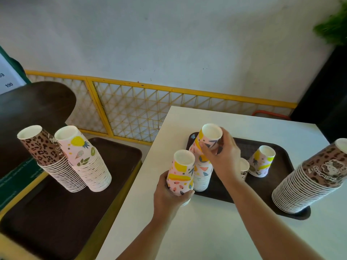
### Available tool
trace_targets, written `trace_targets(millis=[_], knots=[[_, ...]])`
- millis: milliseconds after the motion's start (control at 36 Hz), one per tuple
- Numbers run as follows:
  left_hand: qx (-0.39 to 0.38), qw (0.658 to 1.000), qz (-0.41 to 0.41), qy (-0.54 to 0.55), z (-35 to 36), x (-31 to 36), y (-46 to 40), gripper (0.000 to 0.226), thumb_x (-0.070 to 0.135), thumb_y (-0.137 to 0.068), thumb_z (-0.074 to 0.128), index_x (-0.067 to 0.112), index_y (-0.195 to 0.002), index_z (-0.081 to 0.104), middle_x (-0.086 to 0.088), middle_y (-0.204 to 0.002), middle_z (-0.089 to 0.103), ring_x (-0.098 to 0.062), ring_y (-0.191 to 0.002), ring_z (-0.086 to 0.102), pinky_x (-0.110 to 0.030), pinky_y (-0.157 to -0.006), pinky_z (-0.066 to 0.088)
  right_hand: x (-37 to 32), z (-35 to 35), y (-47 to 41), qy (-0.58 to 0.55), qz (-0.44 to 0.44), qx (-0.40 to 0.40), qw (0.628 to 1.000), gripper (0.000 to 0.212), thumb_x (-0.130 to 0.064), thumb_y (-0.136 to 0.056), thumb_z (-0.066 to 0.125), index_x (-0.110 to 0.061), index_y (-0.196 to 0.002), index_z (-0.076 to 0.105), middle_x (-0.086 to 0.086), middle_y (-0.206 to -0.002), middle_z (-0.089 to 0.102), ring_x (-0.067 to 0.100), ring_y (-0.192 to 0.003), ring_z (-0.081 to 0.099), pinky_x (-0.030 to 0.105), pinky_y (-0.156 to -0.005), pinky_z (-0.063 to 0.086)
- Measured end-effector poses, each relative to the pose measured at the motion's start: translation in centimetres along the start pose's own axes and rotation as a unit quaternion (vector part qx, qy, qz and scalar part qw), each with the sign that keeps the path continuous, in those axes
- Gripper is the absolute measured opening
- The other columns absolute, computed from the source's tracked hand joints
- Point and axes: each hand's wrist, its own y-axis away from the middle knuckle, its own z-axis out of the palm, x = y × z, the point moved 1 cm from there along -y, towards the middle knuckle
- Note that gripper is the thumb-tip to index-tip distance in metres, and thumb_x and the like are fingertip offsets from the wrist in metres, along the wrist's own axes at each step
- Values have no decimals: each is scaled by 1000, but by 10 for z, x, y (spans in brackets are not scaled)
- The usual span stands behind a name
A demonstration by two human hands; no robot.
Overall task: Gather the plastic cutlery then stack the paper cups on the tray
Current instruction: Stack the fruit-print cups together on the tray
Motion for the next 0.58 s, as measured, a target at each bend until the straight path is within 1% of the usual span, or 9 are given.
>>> trace_targets(millis=[83,167,222,278,361,417,472,528,583], knots=[[-1,1000,2,5,1,0,0,72,20,-54,90,23,-115,51,14,-105,62,-4,-99,59,-4,-70,48,9,5,8,14,30,-46,998,67,-32,-72,76,-18,-130,46,-1,-125,57,11,-113,53,22,-87,40],[-4,1000,10,4,2,2,0,72,20,-56,89,20,-117,50,10,-106,62,-8,-100,59,-3,-72,48,7,0,13,2,31,-24,999,73,-37,-73,73,-18,-135,39,-4,-132,47,5,-120,43,15,-93,33],[-7,1000,10,5,2,3,-1,72,20,-56,89,20,-117,50,9,-107,62,-10,-99,59,-3,-71,48,-1,-7,17,-12,-7,9,1000,64,-36,-74,73,-16,-128,44,-4,-124,50,1,-114,45,7,-91,34],[-6,1000,9,5,3,4,-1,73,21,-55,90,20,-117,51,9,-106,62,-9,-98,60,-6,-70,49,-11,-10,25,-30,-43,7,999,56,-39,-73,72,-16,-119,49,-4,-114,54,-3,-104,48,8,-87,39],[-2,1000,3,13,5,6,-1,75,30,-47,88,24,-113,53,10,-101,65,-6,-94,62,-8,-68,49,-23,-5,40,-56,-36,-46,997,55,-46,-67,66,-20,-113,52,-8,-105,56,-9,-99,50,6,-80,41],[-2,1000,0,18,7,9,0,73,33,-46,85,28,-111,52,13,-101,64,-5,-93,61,-6,-67,48,-26,2,51,-63,-14,-80,995,60,-43,-64,72,-22,-116,51,-17,-104,54,-12,-97,50,1,-78,38],[-8,1000,6,10,9,13,0,73,28,-52,89,33,-112,48,18,-104,60,-5,-95,59,-4,-66,46,-25,9,58,-49,9,-105,993,68,-38,-65,80,-22,-123,49,-21,-107,53,-6,-99,53,3,-80,40],[-11,1000,10,9,10,15,1,72,23,-56,89,38,-110,44,24,-104,57,0,-95,57,-2,-67,45,-23,13,61,-33,20,-113,993,71,-34,-67,80,-17,-128,48,-18,-110,52,5,-104,56,15,-86,44],[-20,1000,16,8,11,16,1,74,22,-55,90,41,-109,43,28,-104,55,5,-96,56,-1,-68,45,-21,12,61,-30,25,-109,993,70,-32,-68,79,-14,-128,49,-15,-109,54,9,-104,58,20,-87,46]])
